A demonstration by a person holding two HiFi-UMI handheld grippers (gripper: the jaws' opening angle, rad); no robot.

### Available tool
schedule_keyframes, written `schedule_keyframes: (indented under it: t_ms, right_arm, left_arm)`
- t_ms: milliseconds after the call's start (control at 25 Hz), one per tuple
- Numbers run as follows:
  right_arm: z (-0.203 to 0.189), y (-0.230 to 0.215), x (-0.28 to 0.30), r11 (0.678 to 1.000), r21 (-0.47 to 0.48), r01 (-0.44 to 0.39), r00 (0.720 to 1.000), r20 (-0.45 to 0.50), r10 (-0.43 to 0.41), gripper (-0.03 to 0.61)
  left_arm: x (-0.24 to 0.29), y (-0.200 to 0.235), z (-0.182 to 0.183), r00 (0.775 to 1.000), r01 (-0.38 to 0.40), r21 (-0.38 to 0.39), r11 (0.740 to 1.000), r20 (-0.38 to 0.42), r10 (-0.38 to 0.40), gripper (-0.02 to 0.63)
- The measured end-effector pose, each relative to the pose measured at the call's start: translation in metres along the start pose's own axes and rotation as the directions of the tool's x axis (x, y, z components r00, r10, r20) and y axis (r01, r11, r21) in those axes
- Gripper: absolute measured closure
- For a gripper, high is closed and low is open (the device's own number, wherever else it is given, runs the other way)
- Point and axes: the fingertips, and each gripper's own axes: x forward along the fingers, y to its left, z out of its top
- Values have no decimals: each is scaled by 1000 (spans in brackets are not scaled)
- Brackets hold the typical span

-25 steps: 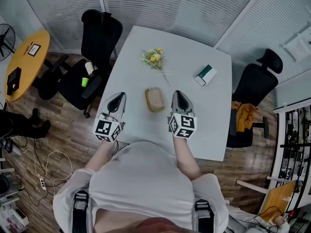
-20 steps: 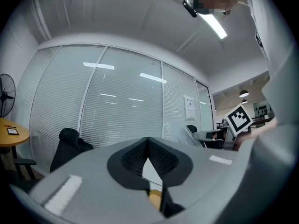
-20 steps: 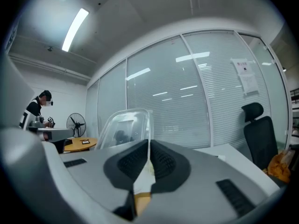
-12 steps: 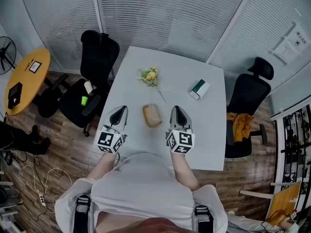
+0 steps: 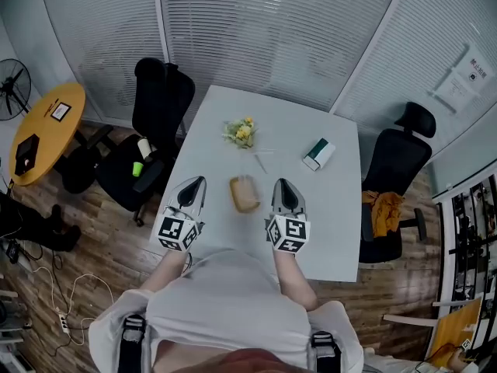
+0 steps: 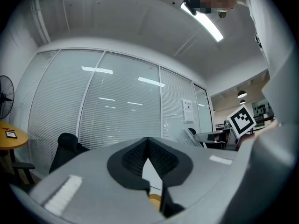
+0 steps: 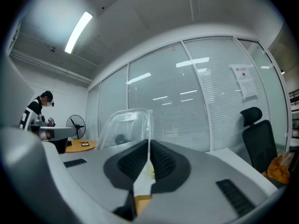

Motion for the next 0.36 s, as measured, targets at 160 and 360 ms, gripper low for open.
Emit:
schedule_keyframes:
  t_ms: [160,360]
  right_arm:
    - [5,3,-1,1000,-8,-6,1000,7,6,558]
    - [4,5,1,1000,-8,-6,1000,5,6,558]
  left_arm:
    - [-2,0,3,1000,0,0,1000,8,0,603]
    - [-2,2,2,1000,-1,-3,1000,9,1,603]
